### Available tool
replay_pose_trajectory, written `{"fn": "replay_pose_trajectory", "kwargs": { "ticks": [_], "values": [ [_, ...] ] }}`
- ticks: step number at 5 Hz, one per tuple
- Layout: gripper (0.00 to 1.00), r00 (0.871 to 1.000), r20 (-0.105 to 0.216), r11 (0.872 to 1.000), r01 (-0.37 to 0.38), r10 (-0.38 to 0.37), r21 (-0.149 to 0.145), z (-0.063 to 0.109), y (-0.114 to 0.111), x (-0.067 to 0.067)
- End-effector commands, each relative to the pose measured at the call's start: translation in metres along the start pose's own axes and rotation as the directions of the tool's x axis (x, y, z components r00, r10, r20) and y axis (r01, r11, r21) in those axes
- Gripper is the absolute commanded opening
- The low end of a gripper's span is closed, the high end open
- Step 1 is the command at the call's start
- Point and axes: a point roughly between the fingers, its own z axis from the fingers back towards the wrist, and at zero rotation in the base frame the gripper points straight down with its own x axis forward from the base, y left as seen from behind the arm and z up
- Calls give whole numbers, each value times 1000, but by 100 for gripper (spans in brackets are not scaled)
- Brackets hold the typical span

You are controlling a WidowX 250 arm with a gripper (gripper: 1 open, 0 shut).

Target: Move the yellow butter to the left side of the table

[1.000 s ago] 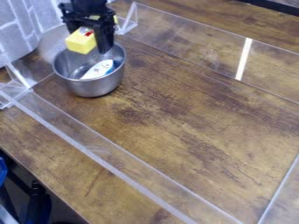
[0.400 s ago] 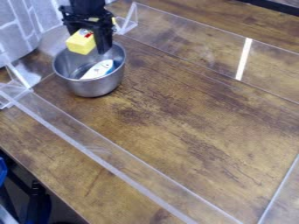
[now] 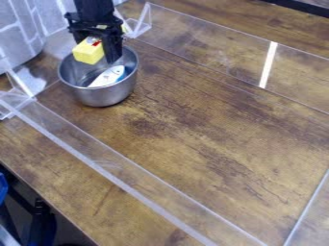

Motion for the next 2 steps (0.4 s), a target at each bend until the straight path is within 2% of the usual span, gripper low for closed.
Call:
{"fn": "replay_pose_trajectory", "kwargs": {
  "ticks": [1,2],
  "values": [
    [0,998,69,1000,-14,13,21,22,8,9],
    [0,998,67,1000,-17,15,20,22,7,10]
  ]
}}
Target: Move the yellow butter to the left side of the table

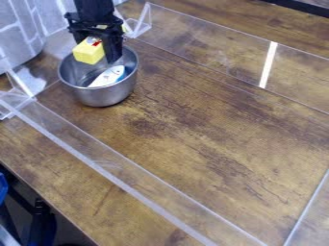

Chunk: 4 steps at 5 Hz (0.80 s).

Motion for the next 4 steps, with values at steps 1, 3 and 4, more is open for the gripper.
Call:
{"fn": "replay_pose_trajectory", "kwargs": {
  "ticks": [1,3,4],
  "values": [
    [0,998,67,1000,-14,13,19,21,7,10],
    [0,998,64,1000,-18,17,15,21,6,11],
    [0,998,62,1000,-20,19,14,20,6,11]
  ]
}}
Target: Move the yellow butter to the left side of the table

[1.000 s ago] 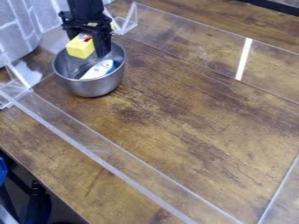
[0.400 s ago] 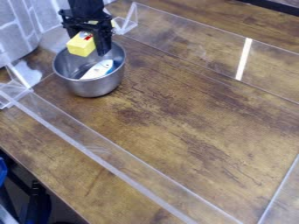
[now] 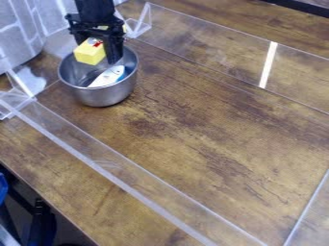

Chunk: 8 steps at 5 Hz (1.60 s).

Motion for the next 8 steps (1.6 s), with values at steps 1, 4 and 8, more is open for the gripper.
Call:
{"fn": "replay_pose_trajectory", "kwargs": {
  "ticks": [1,4,8],
  "values": [
    [0,998,68,1000,-7,5,20,22,5,11],
    [0,998,61,1000,-13,12,20,18,4,12],
    [0,999,50,999,-23,22,24,12,4,14]
  ]
}}
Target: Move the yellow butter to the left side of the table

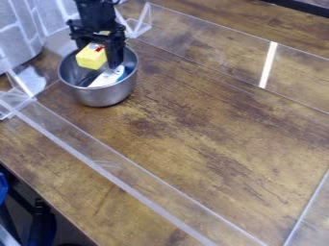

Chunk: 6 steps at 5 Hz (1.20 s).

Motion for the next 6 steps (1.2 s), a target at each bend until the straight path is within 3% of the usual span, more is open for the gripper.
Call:
{"fn": "replay_pose_trajectory", "kwargs": {
  "ticks": [1,6],
  "values": [
    [0,998,67,1000,5,-6,19,23,0,12],
    [0,999,51,1000,-5,4,16,23,-3,12]
  ]
}}
